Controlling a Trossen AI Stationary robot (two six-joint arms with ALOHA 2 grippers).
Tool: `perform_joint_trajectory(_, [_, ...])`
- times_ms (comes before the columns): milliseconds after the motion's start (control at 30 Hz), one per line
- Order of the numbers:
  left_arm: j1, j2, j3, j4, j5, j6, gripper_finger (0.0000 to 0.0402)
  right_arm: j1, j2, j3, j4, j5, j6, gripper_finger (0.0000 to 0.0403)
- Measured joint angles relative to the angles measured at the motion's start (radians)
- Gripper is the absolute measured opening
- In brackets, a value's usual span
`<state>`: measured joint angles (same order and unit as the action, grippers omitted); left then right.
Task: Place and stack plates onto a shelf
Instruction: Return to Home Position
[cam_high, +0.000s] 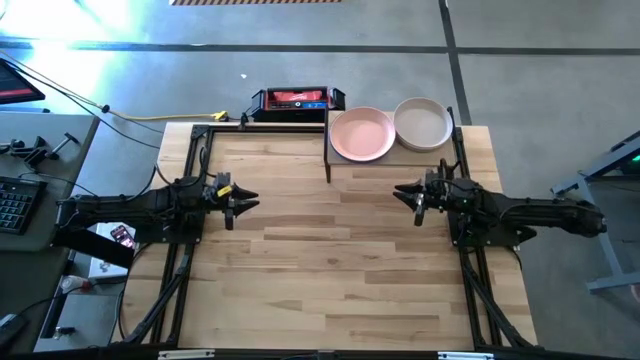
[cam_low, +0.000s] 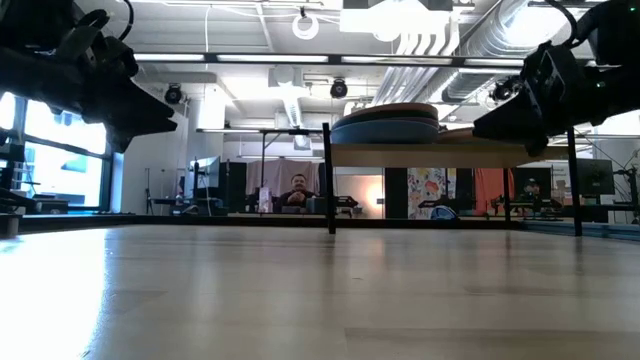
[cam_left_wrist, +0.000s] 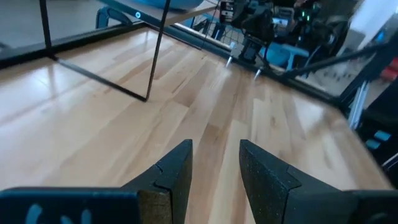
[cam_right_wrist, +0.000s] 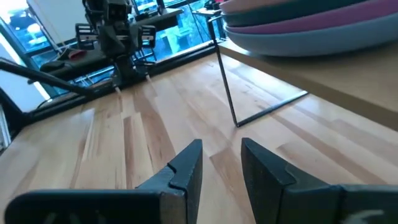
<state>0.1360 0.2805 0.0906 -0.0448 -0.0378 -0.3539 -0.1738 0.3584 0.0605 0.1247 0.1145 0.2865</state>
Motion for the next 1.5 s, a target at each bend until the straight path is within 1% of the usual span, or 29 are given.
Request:
perform_joint_trajectory(167, [0.000, 0.000, 0.000, -0.016, -0.001, 0.162, 0.0122, 0.000, 0.000, 0.000, -0.040, -0.001, -0.042, 0.0094])
perform_joint_trajectory(267, [0.000, 0.000, 0.000, -0.016, -0.001, 0.209, 0.0122, 0.000, 0.000, 0.000, -0.078, -0.001, -0.052, 0.0094])
perform_joint_trajectory(367, [0.000, 0.000, 0.000, -0.016, -0.001, 0.217, 0.0122, 0.000, 0.000, 0.000, -0.094, -0.001, -0.051, 0.0094])
perform_joint_trajectory(567, [0.000, 0.000, 0.000, -0.016, -0.001, 0.217, 0.0122, 0.000, 0.000, 0.000, -0.102, -0.001, 0.053, 0.0094])
perform_joint_trajectory(800, [0.000, -0.001, 0.000, -0.019, -0.001, 0.217, 0.0122, 0.000, 0.000, 0.000, -0.102, -0.001, 0.053, 0.0094])
perform_joint_trajectory(1000, [0.000, -0.032, 0.000, -0.020, -0.001, 0.217, 0.0122, 0.000, -0.003, 0.000, -0.109, -0.001, 0.053, 0.0094])
perform_joint_trajectory(1100, [0.000, -0.063, 0.000, -0.019, -0.001, 0.217, 0.0122, 0.011, -0.044, 0.000, -0.130, -0.001, 0.053, 0.0094])
perform_joint_trajectory(1267, [0.000, -0.108, 0.000, -0.019, -0.001, 0.217, 0.0122, 0.032, -0.153, 0.000, -0.180, -0.001, 0.053, 0.0094])
perform_joint_trajectory(1500, [0.000, -0.145, 0.000, -0.019, -0.001, 0.217, 0.0122, 0.057, -0.295, 0.000, -0.195, -0.001, 0.053, 0.0094])
